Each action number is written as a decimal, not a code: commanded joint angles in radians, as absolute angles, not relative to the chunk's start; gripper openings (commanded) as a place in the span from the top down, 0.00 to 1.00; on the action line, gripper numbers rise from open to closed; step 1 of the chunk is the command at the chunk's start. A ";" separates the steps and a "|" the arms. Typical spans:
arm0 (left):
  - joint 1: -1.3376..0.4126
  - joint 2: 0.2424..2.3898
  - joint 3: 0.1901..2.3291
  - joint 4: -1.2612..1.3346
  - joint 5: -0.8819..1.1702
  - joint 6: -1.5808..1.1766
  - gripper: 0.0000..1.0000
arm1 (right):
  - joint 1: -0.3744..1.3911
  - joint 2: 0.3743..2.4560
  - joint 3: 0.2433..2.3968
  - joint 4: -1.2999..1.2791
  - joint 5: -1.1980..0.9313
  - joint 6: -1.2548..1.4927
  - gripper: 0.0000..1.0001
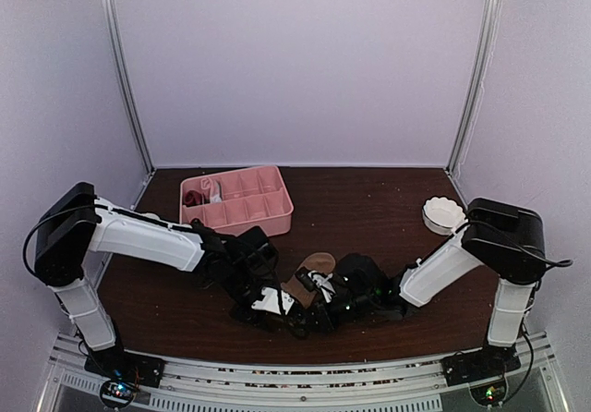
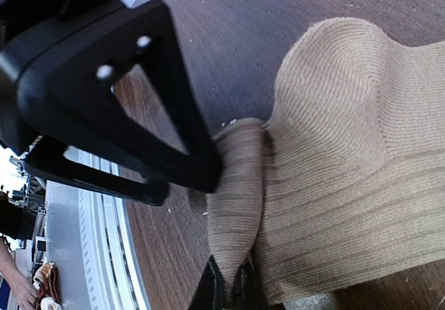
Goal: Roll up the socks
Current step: Roll the sock at the center of the board.
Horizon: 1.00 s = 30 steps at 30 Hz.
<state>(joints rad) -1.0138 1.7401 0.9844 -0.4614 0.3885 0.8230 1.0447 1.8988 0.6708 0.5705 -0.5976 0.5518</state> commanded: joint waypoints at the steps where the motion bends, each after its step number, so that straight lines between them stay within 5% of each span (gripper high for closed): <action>1: -1.016 1.780 1.023 -0.398 0.345 0.853 0.59 | 1.045 1.990 0.595 0.279 -0.577 0.566 1.00; 13: -1.027 1.828 1.018 -0.346 0.227 0.850 0.62 | 1.039 1.999 0.600 0.284 -0.604 0.548 1.00; 22: -1.028 1.661 1.008 -0.461 0.359 0.825 0.59 | 1.019 1.979 0.577 0.278 -0.598 0.541 1.00; 30: -1.028 1.730 1.038 -0.468 0.380 0.826 0.59 | 1.014 1.982 0.589 0.276 -0.606 0.543 1.00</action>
